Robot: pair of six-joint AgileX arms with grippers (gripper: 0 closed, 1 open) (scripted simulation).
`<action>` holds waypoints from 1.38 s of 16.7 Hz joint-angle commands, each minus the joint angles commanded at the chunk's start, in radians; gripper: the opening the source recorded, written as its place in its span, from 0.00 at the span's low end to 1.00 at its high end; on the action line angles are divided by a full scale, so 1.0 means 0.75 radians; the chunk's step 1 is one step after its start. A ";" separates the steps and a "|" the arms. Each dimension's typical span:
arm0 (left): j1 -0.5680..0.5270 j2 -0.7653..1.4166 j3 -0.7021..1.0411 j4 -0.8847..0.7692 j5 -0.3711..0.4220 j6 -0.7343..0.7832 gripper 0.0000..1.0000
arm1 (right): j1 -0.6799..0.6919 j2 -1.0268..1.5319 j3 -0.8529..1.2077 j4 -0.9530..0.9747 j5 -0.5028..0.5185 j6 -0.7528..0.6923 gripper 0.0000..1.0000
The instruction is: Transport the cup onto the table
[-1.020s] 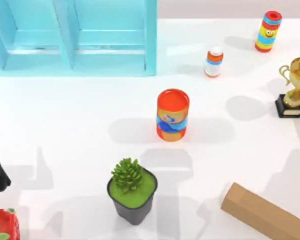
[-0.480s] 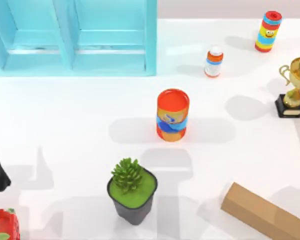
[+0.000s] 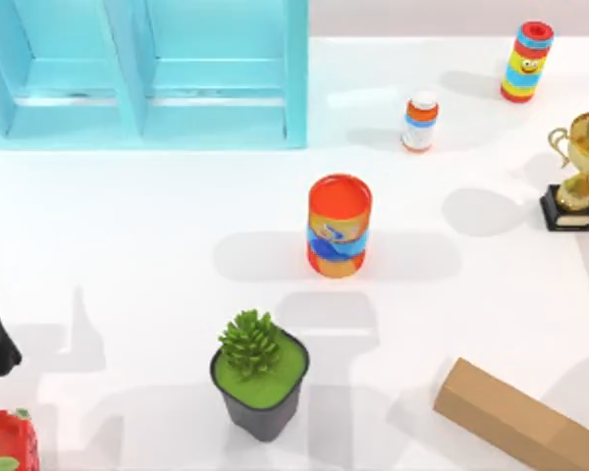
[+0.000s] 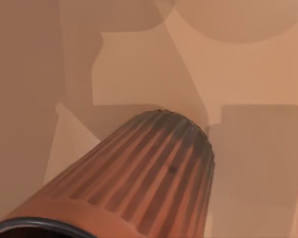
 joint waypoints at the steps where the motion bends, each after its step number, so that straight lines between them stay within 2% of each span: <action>1: 0.000 0.000 0.000 0.000 0.000 0.000 1.00 | 0.000 0.000 0.000 0.000 0.000 0.000 1.00; 14: 0.000 0.000 0.000 0.000 0.000 0.000 1.00 | 0.000 0.000 0.000 0.000 0.000 0.000 0.02; 23: 0.000 0.000 0.000 0.000 0.000 0.000 1.00 | -0.002 -0.001 0.000 -0.001 0.000 0.001 0.00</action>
